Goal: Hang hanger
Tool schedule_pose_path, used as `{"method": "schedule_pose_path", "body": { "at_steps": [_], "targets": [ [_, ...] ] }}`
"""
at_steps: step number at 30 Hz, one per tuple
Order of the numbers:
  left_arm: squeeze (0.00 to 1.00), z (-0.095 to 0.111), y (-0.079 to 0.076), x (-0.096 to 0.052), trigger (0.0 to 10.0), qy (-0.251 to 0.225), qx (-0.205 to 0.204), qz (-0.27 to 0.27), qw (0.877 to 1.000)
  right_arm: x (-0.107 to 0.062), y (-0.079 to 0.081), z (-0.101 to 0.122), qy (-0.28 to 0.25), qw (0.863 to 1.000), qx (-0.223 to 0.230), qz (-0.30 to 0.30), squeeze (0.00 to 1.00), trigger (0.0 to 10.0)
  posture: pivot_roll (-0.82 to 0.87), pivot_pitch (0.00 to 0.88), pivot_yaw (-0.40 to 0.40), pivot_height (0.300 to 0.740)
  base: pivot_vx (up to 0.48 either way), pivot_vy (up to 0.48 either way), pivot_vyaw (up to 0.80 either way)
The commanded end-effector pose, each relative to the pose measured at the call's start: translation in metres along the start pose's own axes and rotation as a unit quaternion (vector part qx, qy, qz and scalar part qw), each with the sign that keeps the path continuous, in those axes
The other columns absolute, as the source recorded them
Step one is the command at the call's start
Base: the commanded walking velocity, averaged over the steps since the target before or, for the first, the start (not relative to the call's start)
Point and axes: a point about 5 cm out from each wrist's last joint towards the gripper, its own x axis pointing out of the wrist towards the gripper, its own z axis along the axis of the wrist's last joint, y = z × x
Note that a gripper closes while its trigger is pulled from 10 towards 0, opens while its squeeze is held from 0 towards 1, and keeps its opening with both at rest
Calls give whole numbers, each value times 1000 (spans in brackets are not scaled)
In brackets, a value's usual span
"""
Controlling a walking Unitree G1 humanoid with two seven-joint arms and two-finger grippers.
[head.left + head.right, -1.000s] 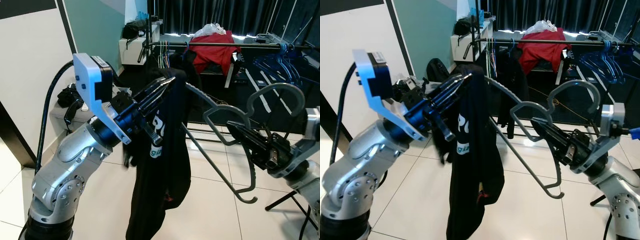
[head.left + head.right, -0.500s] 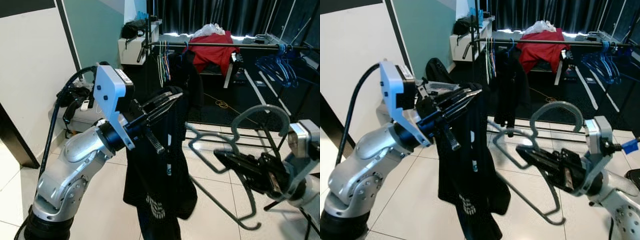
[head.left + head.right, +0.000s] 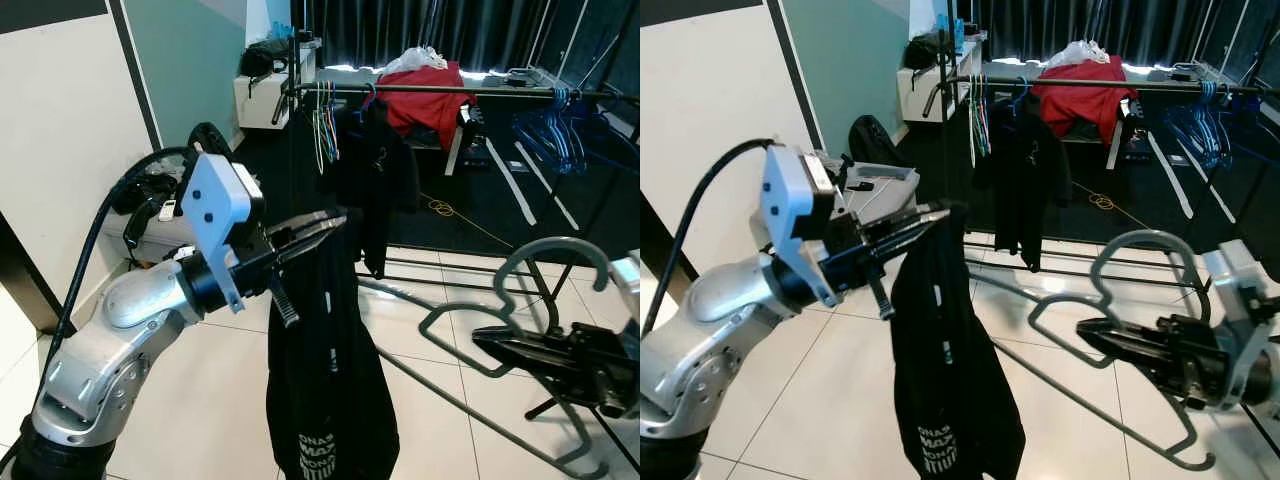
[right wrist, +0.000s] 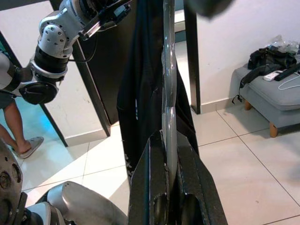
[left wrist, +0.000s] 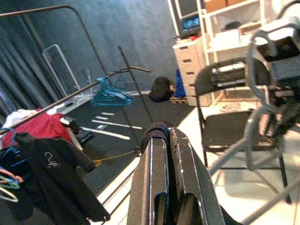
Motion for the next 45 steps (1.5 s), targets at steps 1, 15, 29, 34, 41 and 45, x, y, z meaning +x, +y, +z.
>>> {"method": "schedule_pose_path", "body": {
  "at_steps": [1, 15, 29, 34, 41, 45],
  "targets": [
    [0, 8, -8, -1, 4039, -24, 0, -38, 999, 4, 2, 3, -6, 1000, -5, 16, 0, 10000, -51, 0, -21, 740, 0, 0, 0],
    [0, 5, -34, 15, 10000, -49, -5, -123, 991, 43, 5, -21, -14, 997, 28, 76, 0, 10000, -41, 0, -25, 740, 0, 0, 0],
    [0, 1, -18, 23, 10000, -22, 78, -102, 991, 60, -18, -46, 61, 998, 18, -11, 0, 10000, -42, 0, -23, 740, 0, 0, 0],
    [0, 13, -20, 23, 10000, -56, 64, -94, 992, 73, -60, -57, 37, 976, 17, -216, 0, 10000, -35, 0, -24, 740, 0, 0, 0],
    [0, 14, -21, 16, 10000, -60, 47, -87, 993, 69, -87, -48, -46, 938, 52, -341, 0, 10000, -32, 0, -28, 740, 0, 0, 0],
    [0, 4, -28, 10, 10000, -46, 28, -90, 994, 66, -97, -22, -175, 908, 88, -371, 0, 10000, -31, 0, -29, 740, 0, 0, 0]
  ]
}}
